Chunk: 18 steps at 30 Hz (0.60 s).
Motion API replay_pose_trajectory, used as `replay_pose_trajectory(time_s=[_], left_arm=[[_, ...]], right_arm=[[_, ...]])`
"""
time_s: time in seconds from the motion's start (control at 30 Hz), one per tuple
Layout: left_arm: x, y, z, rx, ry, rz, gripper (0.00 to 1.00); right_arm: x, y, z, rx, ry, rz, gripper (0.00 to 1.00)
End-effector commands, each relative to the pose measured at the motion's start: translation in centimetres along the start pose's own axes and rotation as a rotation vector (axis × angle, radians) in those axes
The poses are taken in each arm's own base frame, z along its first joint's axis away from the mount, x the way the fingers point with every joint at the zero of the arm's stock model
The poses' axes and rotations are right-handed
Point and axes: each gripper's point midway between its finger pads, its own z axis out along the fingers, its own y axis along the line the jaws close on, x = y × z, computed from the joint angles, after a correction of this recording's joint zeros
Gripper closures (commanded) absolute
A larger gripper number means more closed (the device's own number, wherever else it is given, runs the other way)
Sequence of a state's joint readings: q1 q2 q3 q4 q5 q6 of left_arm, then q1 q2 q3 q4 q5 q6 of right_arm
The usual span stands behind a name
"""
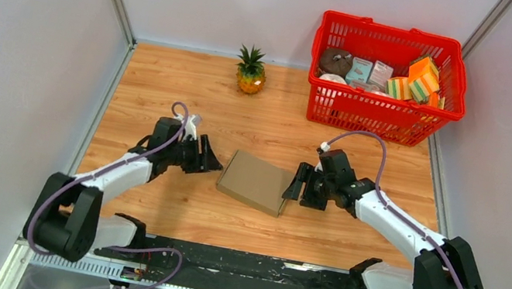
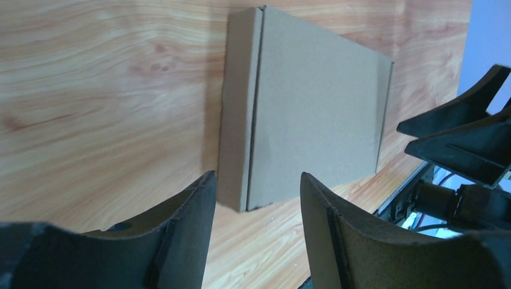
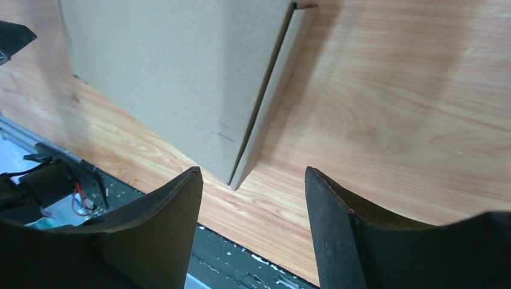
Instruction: Fold the paper box
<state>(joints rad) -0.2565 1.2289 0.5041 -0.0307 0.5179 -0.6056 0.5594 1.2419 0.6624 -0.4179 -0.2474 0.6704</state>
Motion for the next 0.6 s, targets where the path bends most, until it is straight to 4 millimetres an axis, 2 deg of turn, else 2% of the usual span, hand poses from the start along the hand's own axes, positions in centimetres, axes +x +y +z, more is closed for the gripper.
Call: replay_pose_trajectory(time_s=[0.0,0.07,0.2,0.27,0.43,0.5,0.57], left_arm=[[-0.5,-2.6,2.7,0.097,-0.011,0.083,0.40],[-0.1,-3.4,3.6,0.116,-0.003,0.084,0.42],[2.2,-4.4,5.5,0.141,0.049,0.066,0.48],[3.1,-6.0,6.0,0.189,0.053,0.058,0.51],[4.3,-8.4,6.6,0.265,0.074,0.024,0.52],[4.4,-9.7,6.6,0.306,0.085,0.033,0.52],[4.1,-10.3,6.5,0.324,0.084,0.025,0.48]], right_arm=[[-1.6,-1.2,0.9,0.089,-0.035,-0.032,0.35],[-1.8,-1.7,1.9,0.113,-0.021,-0.023,0.36],[-3.2,-2.0,3.3,0.141,-0.043,-0.011,0.41],[-4.0,-2.2,3.6,0.160,-0.054,-0.004,0.42],[-5.3,-4.9,2.4,0.308,-0.123,0.029,0.46],[-5.7,-6.2,1.2,0.365,-0.159,0.035,0.44],[-6.4,-6.9,0.1,0.401,-0.197,0.042,0.39]])
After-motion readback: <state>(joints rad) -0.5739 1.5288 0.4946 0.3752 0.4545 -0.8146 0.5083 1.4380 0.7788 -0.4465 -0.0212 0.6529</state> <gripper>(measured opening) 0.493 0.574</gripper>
